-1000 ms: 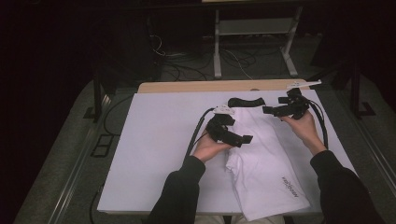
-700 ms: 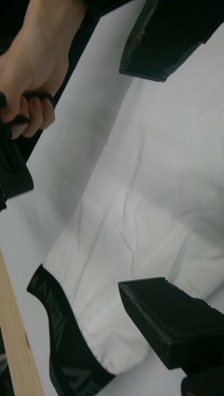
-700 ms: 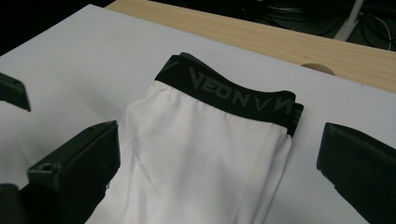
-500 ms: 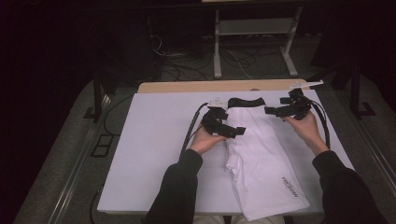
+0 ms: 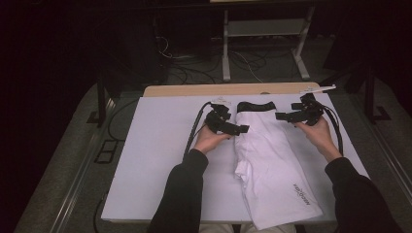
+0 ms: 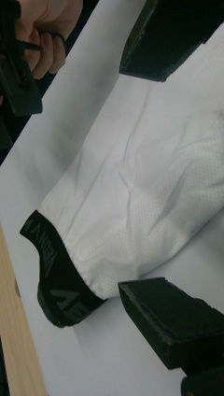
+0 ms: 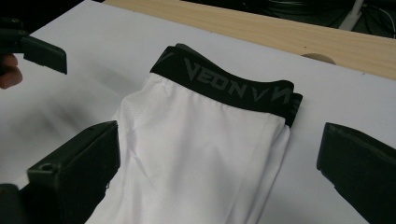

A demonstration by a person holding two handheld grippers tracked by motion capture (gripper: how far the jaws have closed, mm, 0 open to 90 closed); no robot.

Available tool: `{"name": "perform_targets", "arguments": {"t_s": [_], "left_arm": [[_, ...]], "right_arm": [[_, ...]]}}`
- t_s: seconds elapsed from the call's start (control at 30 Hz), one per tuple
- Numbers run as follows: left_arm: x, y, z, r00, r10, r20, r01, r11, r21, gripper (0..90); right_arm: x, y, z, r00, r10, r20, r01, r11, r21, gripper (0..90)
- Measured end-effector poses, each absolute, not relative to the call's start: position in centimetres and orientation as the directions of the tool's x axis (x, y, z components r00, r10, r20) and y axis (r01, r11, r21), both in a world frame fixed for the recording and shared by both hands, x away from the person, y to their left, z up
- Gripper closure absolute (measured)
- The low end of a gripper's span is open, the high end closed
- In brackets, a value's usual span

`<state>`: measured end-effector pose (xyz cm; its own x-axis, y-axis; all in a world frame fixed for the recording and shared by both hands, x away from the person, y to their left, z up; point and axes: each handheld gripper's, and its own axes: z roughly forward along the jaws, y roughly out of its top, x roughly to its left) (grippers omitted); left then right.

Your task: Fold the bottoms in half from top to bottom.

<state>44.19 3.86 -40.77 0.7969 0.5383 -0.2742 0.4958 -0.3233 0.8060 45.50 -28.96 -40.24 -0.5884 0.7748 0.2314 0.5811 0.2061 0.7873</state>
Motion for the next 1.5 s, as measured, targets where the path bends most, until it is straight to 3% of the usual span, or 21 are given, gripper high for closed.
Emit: {"name": "perform_targets", "arguments": {"t_s": [0.77, 1.23, 1.5], "left_arm": [[48.0, 4.2, -44.1, 0.698, 0.573, -0.429, 0.640, -0.229, 0.734, 0.0], [48.5, 3.6, -45.3, 0.671, 0.589, -0.450, 0.673, -0.230, 0.703, 0.0], [48.7, 3.0, -45.5, 0.668, 0.584, -0.460, 0.683, -0.237, 0.691, 3.2]], "right_arm": [[46.0, -29.9, -42.0, -0.561, 0.771, 0.301, 0.636, 0.170, 0.752, 0.0], [47.0, -30.5, -43.4, -0.507, 0.787, 0.352, 0.722, 0.163, 0.673, 0.0], [48.3, -30.9, -44.2, -0.481, 0.779, 0.402, 0.780, 0.170, 0.602, 13.4]]}}
